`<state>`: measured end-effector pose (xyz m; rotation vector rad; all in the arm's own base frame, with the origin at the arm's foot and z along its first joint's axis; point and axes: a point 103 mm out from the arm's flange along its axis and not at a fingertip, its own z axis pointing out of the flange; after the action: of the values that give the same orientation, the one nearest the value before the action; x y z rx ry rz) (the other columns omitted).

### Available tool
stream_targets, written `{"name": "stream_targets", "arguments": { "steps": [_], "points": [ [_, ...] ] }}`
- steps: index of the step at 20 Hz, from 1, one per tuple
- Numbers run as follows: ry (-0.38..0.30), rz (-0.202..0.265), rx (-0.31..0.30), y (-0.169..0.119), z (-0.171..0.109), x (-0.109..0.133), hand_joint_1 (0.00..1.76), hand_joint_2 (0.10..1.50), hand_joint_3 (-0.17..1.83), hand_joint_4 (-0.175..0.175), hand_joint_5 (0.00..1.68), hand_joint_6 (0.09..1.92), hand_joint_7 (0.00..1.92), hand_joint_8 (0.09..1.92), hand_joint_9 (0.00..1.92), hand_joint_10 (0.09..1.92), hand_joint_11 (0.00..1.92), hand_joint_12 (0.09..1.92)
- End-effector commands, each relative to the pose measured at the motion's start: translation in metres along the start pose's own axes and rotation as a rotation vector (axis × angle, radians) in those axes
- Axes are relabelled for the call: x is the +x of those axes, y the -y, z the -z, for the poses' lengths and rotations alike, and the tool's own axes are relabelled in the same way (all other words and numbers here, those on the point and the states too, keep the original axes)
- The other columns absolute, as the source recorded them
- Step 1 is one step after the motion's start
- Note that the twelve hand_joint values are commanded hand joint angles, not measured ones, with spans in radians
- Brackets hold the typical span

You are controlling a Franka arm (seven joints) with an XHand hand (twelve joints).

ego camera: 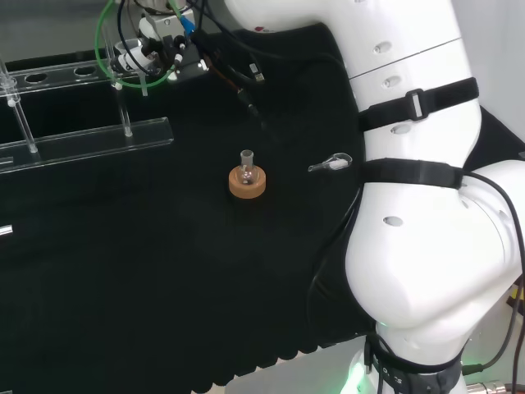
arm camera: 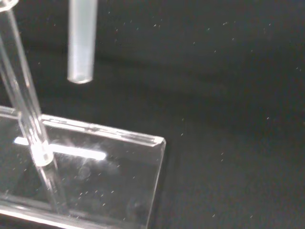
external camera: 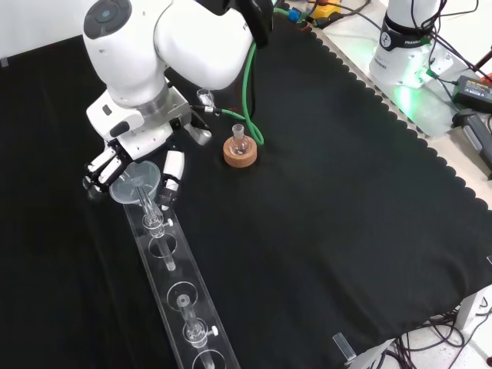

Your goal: Pick up the funnel from the transparent funnel stand.

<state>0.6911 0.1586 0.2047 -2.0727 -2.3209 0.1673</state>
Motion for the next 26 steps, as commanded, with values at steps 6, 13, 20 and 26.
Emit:
{"name": "stream_targets", "arguments": {
  "steps": [6,13,20,26],
  "points": [
    [0.078,0.013,-0.175,-0.004,0.003,-0.001,0.69,0.83,0.02,-0.175,0.53,0.72,0.96,1.3,1.48,1.09,1.76,1.19],
    [0.121,0.017,-0.36,-0.001,0.003,0.004,0.91,0.83,0.02,-0.175,0.87,0.9,1.37,1.18,1.81,0.91,1.91,1.13],
    [0.164,0.03,-0.543,0.007,0.025,0.004,1.15,0.69,0.42,0.027,1.45,0.28,1.68,0.86,1.92,0.85,1.92,1.21],
    [0.184,0.026,-0.639,0.019,0.057,-0.002,1.2,0.51,0.77,0.001,1.59,0.11,1.74,0.8,1.92,0.9,1.92,1.24]
  ]
}}
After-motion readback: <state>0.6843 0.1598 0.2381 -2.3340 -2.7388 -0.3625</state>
